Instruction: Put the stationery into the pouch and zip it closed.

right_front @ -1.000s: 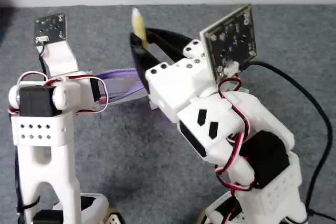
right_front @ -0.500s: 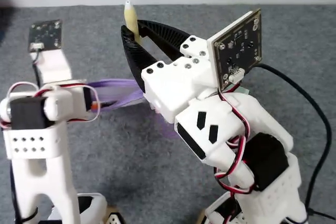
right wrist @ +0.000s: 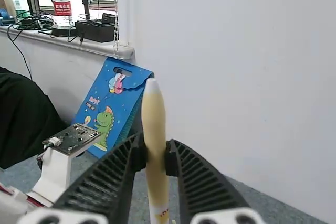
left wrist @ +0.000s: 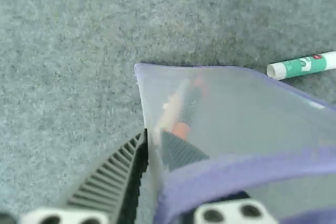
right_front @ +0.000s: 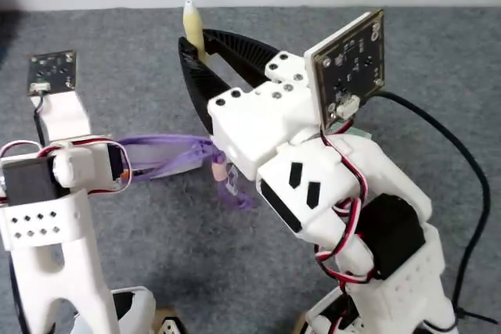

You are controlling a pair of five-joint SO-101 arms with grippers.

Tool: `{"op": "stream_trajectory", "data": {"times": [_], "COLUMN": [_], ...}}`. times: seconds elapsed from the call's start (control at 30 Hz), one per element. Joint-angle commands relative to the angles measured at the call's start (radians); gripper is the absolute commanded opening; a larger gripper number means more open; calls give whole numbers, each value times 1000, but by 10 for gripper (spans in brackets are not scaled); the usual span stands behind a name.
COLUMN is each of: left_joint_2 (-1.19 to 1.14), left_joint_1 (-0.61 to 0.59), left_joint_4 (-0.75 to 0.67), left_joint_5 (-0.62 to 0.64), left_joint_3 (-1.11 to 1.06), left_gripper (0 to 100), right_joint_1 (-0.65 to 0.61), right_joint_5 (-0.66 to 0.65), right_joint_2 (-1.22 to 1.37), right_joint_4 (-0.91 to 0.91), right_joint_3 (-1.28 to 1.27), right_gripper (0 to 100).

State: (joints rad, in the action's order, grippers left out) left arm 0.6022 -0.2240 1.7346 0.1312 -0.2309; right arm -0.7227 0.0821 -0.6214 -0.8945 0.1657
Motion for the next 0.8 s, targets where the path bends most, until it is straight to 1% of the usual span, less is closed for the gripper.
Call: {"op": "stream_trajectory", "data": {"times": [0.0, 0.07, 0.17, 0.27, 0.53, 0.67, 0.77], "left_joint_2": [-3, -3, -2, 0, 0, 0, 0], "left_joint_1": [-6, -2, 0, -6, -6, -6, -2], "left_joint_4": [21, 21, 21, 21, 20, 20, 20], "left_joint_5": [112, 149, 152, 152, 155, 155, 155], "left_joint_3": [7, 7, 10, 12, 12, 12, 12], "left_gripper": [232, 276, 261, 250, 250, 250, 250], "right_joint_1": [-44, -91, -163, -197, -200, -179, -166], "right_joint_5": [35, 35, 38, 38, 71, 64, 18], "right_joint_2": [13, 21, 25, 28, 64, 56, 61], "right_joint_4": [59, 68, 61, 61, 87, 220, 328], "right_joint_3": [18, 20, 18, 15, -101, -241, -308], "right_gripper": [8, 8, 8, 8, 8, 8, 8]}}
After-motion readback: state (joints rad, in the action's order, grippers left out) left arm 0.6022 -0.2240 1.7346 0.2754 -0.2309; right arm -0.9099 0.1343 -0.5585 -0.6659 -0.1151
